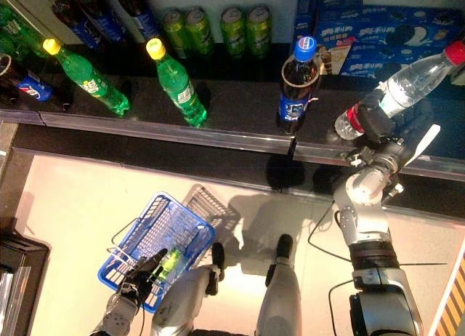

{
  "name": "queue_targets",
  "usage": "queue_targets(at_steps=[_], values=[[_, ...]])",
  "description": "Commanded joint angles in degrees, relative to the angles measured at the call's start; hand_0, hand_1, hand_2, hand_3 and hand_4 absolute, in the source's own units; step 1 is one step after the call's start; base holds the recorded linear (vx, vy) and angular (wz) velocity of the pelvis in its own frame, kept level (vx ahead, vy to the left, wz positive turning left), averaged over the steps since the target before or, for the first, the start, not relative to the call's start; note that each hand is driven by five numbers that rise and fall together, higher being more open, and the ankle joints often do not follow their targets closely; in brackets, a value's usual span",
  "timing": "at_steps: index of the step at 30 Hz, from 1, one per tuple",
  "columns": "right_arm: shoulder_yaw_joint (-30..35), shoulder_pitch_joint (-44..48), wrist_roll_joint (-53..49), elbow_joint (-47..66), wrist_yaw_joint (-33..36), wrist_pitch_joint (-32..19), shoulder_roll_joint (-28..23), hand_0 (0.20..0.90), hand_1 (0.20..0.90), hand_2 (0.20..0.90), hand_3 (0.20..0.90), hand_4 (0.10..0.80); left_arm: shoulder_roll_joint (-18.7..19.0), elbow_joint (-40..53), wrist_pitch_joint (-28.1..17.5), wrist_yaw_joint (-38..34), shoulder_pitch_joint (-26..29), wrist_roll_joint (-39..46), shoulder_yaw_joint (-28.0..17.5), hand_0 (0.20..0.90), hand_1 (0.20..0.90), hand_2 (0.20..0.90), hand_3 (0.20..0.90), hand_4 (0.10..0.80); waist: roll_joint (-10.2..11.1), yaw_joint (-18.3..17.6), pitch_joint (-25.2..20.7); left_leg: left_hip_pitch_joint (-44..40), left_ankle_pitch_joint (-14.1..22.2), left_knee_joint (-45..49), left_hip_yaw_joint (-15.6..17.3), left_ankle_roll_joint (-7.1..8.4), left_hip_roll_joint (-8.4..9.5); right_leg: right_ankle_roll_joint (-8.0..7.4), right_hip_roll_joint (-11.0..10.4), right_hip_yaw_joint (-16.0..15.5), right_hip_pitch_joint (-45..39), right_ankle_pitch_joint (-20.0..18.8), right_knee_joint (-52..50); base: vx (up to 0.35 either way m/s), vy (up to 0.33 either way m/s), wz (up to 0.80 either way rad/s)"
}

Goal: Pick up the drink and place into the basket.

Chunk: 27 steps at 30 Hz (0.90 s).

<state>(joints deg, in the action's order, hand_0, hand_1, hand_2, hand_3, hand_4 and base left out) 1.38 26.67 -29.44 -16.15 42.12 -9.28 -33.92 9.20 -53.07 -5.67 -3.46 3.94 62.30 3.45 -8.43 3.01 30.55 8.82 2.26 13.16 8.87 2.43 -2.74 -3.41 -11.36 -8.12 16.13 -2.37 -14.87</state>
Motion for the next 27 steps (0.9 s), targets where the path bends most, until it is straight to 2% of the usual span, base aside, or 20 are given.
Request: queue_targets(at_steps=[1, 4, 7, 12, 16, 27], values=[[4.2, 3.8, 5.2, 14.8, -3.6, -8.2, -4.2, 0.300, 0.300, 0.300, 0.200, 0.100, 0.9, 4.7, -2.7, 2.3, -7.5, 1.6, -0.3, 0.300, 0.300, 0.300, 0.200, 0.100, 1.8, -0.8, -4.4, 3.7, -1.7, 9.6, -3.5, 1.08, -0.81, 2.23, -1.1, -4.5, -4.8, 6.9, -5.7, 0.000, 0.000, 0.00], [3.8, -2.0, 6.1, 20.5, -6.1, -9.8, -0.7, 0.300, 0.300, 0.300, 0.200, 0.100, 0.3, 5.8, -4.6, 2.6, -8.6, 2.7, -2.4, 0.300, 0.300, 0.300, 0.200, 0.100, 2.8, -1.7, -6.0, 1.8, -1.7, 9.0, -2.9, 1.33, -1.43, 2.48, -0.5, -4.3, -6.7, 7.5, -5.4, 0.038, -0.003, -0.01], [3.5, -6.2, 6.1, 24.2, -8.2, -10.8, 1.2, 0.300, 0.300, 0.300, 0.200, 0.100, 0.2, 7.1, -6.7, 1.9, -9.2, 0.1, -3.6, 0.300, 0.300, 0.300, 0.200, 0.100, 3.6, -2.2, -7.8, 0.3, -1.8, 7.8, -2.3, 1.43, -1.87, 2.41, 0.0, -4.2, -8.5, 7.4, -4.1, 0.070, -0.010, 0.00], [4.1, -11.0, 4.3, 28.8, -11.2, -12.0, 1.7, 0.300, 0.300, 0.300, 0.200, 0.100, 0.4, 8.5, -9.1, 2.9, -10.0, -0.1, -4.9, 0.300, 0.300, 0.300, 0.200, 0.100, 4.5, -2.8, -10.2, -2.1, -1.2, 6.8, -1.4, 1.60, -2.38, 2.16, 0.7, -4.0, -11.2, 7.8, -2.9, 0.067, -0.006, -0.01], [4.8, -14.2, 2.3, 31.7, -15.3, -12.1, 1.6, 0.300, 0.300, 0.300, 0.200, 0.100, 0.7, 9.2, -9.2, 3.2, -11.0, -0.3, -6.0, 0.300, 0.300, 0.300, 0.200, 0.100, 4.9, -3.0, -12.2, -4.1, -0.6, 5.8, -1.0, 1.69, -2.62, 1.94, 1.2, -3.8, -13.2, 8.1, -1.9, 0.071, 0.006, -0.02], [2.9, -22.0, -7.5, 39.9, -31.5, -12.7, 2.3, 0.300, 0.300, 0.300, 0.200, 0.100, 1.2, 10.0, -10.0, 3.7, -13.0, -0.7, -8.8, 0.300, 0.300, 0.300, 0.200, 0.100, 6.7, -3.9, -17.4, -9.0, 0.3, 1.1, 1.1, 2.19, -3.49, 0.92, 2.5, -2.9, -17.4, 7.9, 2.6, 0.022, -0.006, -0.06]])
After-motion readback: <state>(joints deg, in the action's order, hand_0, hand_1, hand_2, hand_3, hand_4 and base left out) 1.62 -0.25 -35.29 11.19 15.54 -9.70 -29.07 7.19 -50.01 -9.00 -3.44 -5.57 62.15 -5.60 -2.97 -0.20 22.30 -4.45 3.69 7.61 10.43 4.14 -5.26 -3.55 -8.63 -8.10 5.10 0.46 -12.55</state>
